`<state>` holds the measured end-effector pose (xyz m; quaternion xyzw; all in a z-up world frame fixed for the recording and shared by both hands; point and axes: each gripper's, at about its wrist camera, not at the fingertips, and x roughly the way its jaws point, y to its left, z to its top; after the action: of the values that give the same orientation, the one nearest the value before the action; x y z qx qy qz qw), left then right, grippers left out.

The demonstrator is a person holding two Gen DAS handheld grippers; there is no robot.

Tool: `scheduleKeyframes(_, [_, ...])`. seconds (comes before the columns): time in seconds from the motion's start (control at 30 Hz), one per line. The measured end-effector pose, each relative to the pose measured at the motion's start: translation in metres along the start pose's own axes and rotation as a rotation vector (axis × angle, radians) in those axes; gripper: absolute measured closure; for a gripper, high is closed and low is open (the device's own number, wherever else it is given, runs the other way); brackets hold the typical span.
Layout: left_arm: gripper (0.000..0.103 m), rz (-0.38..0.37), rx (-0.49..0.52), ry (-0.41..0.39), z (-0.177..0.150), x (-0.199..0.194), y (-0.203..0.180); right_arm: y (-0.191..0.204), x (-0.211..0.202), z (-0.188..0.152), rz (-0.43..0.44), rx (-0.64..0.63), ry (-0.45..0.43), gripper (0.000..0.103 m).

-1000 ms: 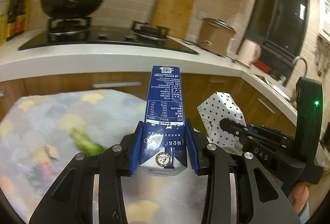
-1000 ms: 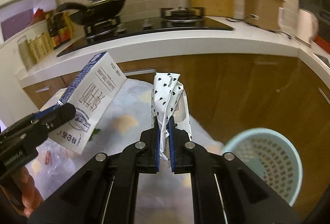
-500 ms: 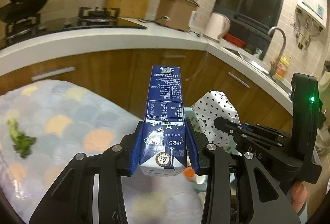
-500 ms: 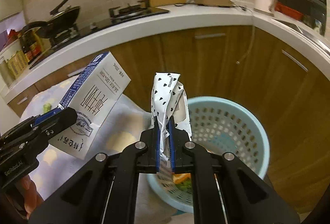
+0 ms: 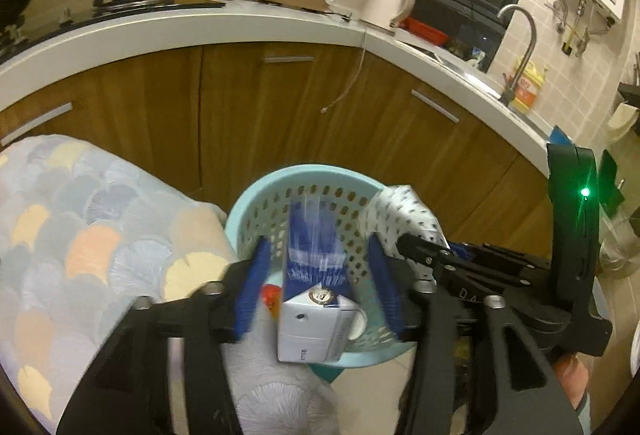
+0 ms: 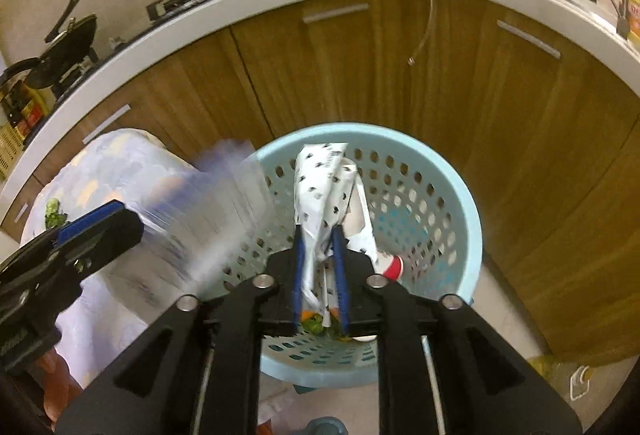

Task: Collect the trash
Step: 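Carry the milk carton and polka-dot paper over the blue basket, then open both grippers to drop the items and return to the table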

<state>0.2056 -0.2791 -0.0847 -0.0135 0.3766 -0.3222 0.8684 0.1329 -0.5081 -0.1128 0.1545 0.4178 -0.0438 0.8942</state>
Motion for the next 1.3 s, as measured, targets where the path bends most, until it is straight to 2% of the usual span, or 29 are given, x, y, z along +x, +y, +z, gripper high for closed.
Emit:
scheduleKeyframes(0.03, [0.05, 0.005, 0.001, 0.0, -0.001, 0.0, 0.001, -0.002, 0.001, -0.001, -0.008, 0.007, 0.003, 0.074])
scheduleKeyframes(0.07, [0.05, 0.007, 0.0, 0.004, 0.0, 0.0, 0.002, -0.004, 0.0, -0.002, -0.011, 0.011, 0.0, 0.061])
scheduleKeyframes(0.1, [0.05, 0.007, -0.006, 0.004, -0.001, -0.002, 0.004, -0.006, -0.001, -0.003, -0.014, 0.015, -0.009, 0.054])
scheduleKeyframes(0.37, [0.05, 0.028, -0.036, -0.033, -0.004, -0.027, 0.019, 0.014, -0.021, 0.005, 0.028, -0.01, -0.058, 0.054])
scheduleKeyframes(0.73, [0.049, 0.116, -0.119, -0.143, -0.013, -0.099, 0.065, 0.112, -0.049, 0.006, 0.151, -0.179, -0.142, 0.054])
scheduleKeyframes(0.87, [0.04, 0.204, -0.162, -0.189, -0.023, -0.137, 0.092, 0.156, -0.041, -0.004, 0.205, -0.234, -0.134, 0.054])
scheduleKeyframes(0.97, [0.039, 0.274, -0.198, -0.208, -0.034, -0.161, 0.111, 0.182, -0.032, -0.013, 0.237, -0.265, -0.117, 0.054])
scheduleKeyframes(1.07, [0.033, 0.366, -0.249, -0.219, -0.048, -0.185, 0.135, 0.209, -0.017, -0.023, 0.266, -0.296, -0.095, 0.054])
scheduleKeyframes(1.23, [0.03, 0.526, -0.352, -0.208, -0.077, -0.219, 0.183, 0.242, 0.006, -0.041, 0.293, -0.342, -0.043, 0.054])
scheduleKeyframes(1.3, [0.03, 0.559, -0.401, -0.19, -0.087, -0.228, 0.2, 0.252, 0.01, -0.046, 0.3, -0.365, -0.023, 0.054])
